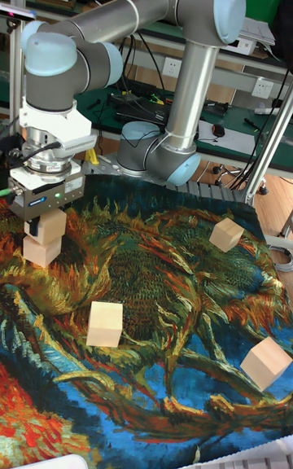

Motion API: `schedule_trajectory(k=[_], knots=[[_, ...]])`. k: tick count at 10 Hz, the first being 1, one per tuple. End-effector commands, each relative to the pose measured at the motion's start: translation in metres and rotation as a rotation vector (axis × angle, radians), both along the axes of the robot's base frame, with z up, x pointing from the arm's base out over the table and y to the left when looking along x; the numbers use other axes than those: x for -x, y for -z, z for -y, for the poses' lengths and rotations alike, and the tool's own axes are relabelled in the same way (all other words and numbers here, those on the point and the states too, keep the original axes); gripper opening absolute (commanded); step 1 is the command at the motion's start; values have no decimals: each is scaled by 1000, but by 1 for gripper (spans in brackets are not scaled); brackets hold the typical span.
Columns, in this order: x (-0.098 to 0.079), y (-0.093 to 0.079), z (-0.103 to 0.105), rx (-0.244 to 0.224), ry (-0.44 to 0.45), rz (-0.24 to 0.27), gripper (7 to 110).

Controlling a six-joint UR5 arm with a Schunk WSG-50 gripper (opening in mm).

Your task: Stack the blocks in a vertical line of five

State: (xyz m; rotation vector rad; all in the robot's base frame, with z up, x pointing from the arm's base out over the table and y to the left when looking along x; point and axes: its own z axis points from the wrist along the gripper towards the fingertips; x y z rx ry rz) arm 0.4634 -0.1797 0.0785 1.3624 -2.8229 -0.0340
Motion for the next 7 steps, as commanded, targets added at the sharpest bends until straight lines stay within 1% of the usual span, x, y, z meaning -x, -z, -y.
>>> schedule_trajectory(k=[1, 2, 4, 7], knots=[[4, 5, 4, 13, -57, 0, 7], [7, 7, 8, 12, -68, -3, 7], [8, 9, 18, 16, -68, 10, 7], [7, 10, 14, -2, -42, 17, 7]])
